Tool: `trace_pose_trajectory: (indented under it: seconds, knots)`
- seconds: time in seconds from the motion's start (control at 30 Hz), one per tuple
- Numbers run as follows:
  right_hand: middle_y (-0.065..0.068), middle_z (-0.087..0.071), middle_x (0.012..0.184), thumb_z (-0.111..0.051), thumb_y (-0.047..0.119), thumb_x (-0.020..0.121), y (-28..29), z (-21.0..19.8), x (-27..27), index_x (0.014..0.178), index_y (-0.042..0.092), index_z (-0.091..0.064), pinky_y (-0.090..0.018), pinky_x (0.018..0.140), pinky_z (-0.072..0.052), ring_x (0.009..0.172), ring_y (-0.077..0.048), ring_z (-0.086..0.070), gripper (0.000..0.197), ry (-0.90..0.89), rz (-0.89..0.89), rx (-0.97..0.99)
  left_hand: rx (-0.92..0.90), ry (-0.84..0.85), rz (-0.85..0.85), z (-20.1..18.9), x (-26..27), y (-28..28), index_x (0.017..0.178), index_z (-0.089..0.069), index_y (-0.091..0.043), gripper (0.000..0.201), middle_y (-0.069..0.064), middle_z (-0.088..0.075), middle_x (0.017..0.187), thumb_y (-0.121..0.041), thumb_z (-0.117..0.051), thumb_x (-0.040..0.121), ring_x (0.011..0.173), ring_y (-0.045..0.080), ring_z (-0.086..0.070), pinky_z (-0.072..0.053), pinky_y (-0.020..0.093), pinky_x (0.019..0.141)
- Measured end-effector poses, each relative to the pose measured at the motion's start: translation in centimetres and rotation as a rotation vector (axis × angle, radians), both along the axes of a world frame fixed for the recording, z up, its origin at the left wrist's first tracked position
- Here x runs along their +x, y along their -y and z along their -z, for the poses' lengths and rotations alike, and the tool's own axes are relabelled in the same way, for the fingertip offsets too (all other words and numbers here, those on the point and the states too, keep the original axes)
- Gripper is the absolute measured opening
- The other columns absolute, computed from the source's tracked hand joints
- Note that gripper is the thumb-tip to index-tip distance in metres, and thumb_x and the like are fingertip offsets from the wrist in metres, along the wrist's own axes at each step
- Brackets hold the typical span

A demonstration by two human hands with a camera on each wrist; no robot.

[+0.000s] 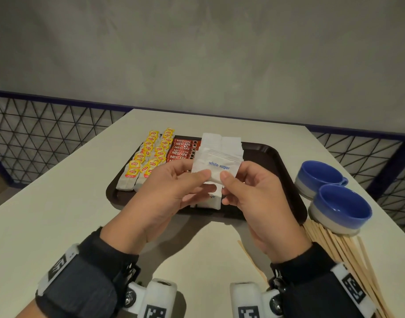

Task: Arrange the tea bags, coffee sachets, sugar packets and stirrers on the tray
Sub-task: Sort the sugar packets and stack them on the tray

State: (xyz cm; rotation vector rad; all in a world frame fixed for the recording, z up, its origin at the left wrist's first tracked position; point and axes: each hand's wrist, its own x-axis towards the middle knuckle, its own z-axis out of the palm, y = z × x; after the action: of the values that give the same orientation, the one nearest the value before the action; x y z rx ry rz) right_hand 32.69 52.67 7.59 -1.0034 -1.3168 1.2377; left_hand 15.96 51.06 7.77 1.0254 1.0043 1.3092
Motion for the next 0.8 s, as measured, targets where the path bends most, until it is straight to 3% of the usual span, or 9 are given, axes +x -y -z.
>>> trace_pose_trajectory:
  seconds: [0.17, 0.37, 0.5, 0.57, 0.63, 0.7, 0.8]
  knots:
    - [0.009, -0.076, 0.106, -0.066, 0.015, 0.097, 0.0, -0.1, 0.1, 0.107, 0.021, -0.073, -0.023, 0.065, -0.056, 0.073, -0.007, -0.063, 0.013, 0.032, -0.009, 0.009, 0.015, 0.000, -0.037, 0.1, 0.0, -0.2, 0.123, -0.066, -0.007, 0.030, 0.017, -0.079, 0.105, -0.007, -0.069, 0.093, 0.081, 0.023, -0.076, -0.063, 0.028, 0.072]
    - [0.008, -0.077, 0.104, -0.067, 0.015, 0.097, 0.0, 0.1, -0.1, 0.112, 0.024, -0.073, -0.029, 0.072, -0.059, 0.076, -0.010, -0.066, 0.019, 0.042, -0.017, 0.019, 0.030, 0.023, -0.001, 0.0, 0.1, -0.1, 0.122, -0.066, -0.005, 0.030, 0.020, -0.078, 0.104, 0.005, -0.064, 0.094, 0.081, 0.023, -0.077, -0.063, 0.027, 0.072]
    - [0.010, -0.078, 0.104, -0.068, 0.013, 0.095, -0.1, 0.1, -0.1, 0.111, 0.021, -0.074, -0.026, 0.070, -0.060, 0.075, -0.010, -0.068, 0.018, 0.032, 0.006, 0.039, 0.028, 0.021, -0.009, 0.1, 0.2, -0.1, 0.117, -0.069, -0.002, 0.022, 0.019, -0.079, 0.105, -0.001, -0.064, 0.095, 0.081, 0.022, -0.077, -0.063, 0.026, 0.072]
    - [0.008, -0.078, 0.102, -0.067, 0.013, 0.096, 0.0, 0.0, -0.2, 0.109, 0.021, -0.075, -0.030, 0.072, -0.059, 0.074, -0.014, -0.067, 0.017, 0.012, 0.007, 0.035, 0.023, 0.014, -0.007, 0.1, 0.2, -0.1, 0.116, -0.070, -0.002, 0.022, 0.018, -0.079, 0.104, -0.003, -0.064, 0.095, 0.080, 0.020, -0.077, -0.063, 0.026, 0.071]
    - [0.010, -0.079, 0.101, -0.065, 0.017, 0.098, 0.0, 0.0, -0.1, 0.104, 0.023, -0.076, -0.034, 0.074, -0.059, 0.084, -0.021, -0.072, 0.014, -0.022, 0.003, 0.014, 0.015, 0.005, 0.006, 0.0, 0.1, -0.1, 0.116, -0.071, -0.002, 0.023, 0.018, -0.079, 0.104, -0.003, -0.064, 0.095, 0.079, 0.020, -0.077, -0.064, 0.027, 0.072]
    - [0.010, -0.079, 0.100, -0.064, 0.017, 0.098, 0.0, -0.2, 0.1, 0.100, 0.021, -0.076, -0.027, 0.068, -0.058, 0.087, -0.013, -0.074, 0.013, -0.021, 0.000, 0.021, 0.005, -0.006, 0.020, -0.1, 0.0, 0.0, 0.116, -0.071, -0.002, 0.023, 0.018, -0.079, 0.104, -0.002, -0.065, 0.094, 0.078, 0.020, -0.077, -0.064, 0.027, 0.072]
    - [0.004, -0.079, 0.094, -0.065, 0.010, 0.097, 0.0, -1.0, 0.6, 0.100, 0.012, -0.076, -0.016, 0.056, -0.050, 0.067, -0.001, -0.068, 0.011, 0.035, -0.021, 0.034, -0.021, -0.028, 0.031, -0.3, 0.2, 0.1, 0.116, -0.070, -0.002, 0.022, 0.018, -0.079, 0.104, -0.002, -0.066, 0.094, 0.080, 0.023, -0.077, -0.063, 0.027, 0.069]
